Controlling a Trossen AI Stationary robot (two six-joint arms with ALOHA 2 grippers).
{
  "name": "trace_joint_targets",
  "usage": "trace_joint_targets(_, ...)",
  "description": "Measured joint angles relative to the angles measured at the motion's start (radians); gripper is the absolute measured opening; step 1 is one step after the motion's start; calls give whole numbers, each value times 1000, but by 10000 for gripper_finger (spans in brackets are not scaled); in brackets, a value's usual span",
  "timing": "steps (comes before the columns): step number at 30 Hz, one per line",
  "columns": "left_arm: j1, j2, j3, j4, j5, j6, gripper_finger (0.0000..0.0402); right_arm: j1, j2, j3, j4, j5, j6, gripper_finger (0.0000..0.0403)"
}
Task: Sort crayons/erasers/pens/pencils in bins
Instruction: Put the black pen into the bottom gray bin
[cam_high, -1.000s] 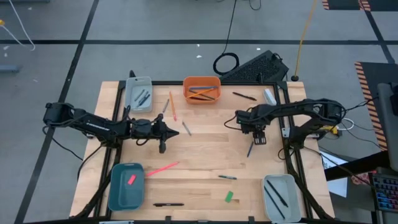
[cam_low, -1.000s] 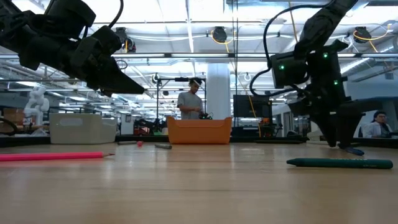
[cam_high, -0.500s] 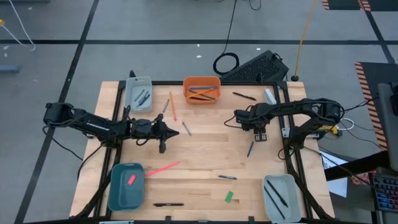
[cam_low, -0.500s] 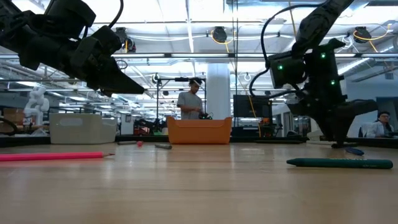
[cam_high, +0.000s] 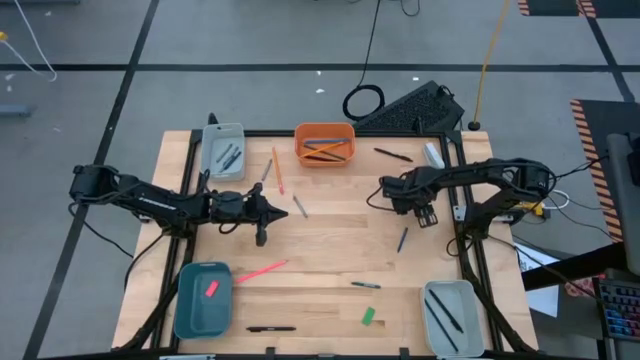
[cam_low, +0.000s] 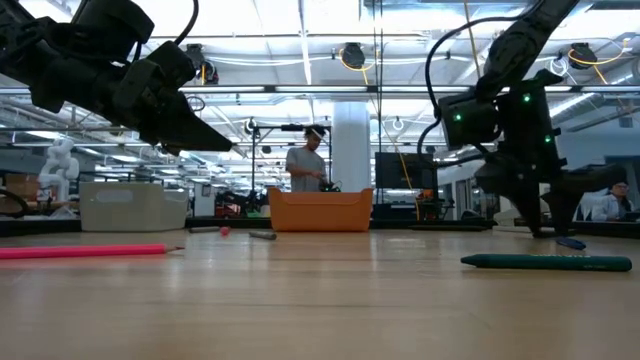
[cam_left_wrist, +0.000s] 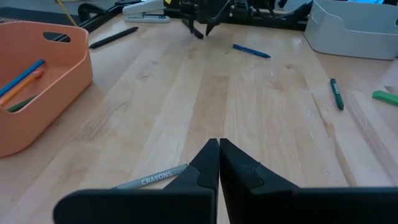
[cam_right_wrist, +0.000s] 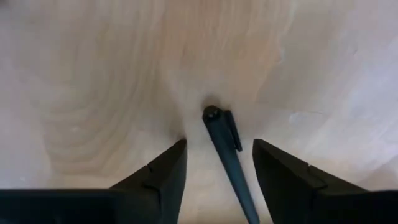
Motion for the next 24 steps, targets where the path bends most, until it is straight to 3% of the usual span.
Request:
trace_joint_targets(12, 1, 0, 0, 1, 0, 4, 15, -38, 2, -3, 4, -80, 23, 70)
trace_joint_targets(24, 1, 0, 0, 1, 0, 1, 13, -39, 6, 70, 64, -159, 250, 56)
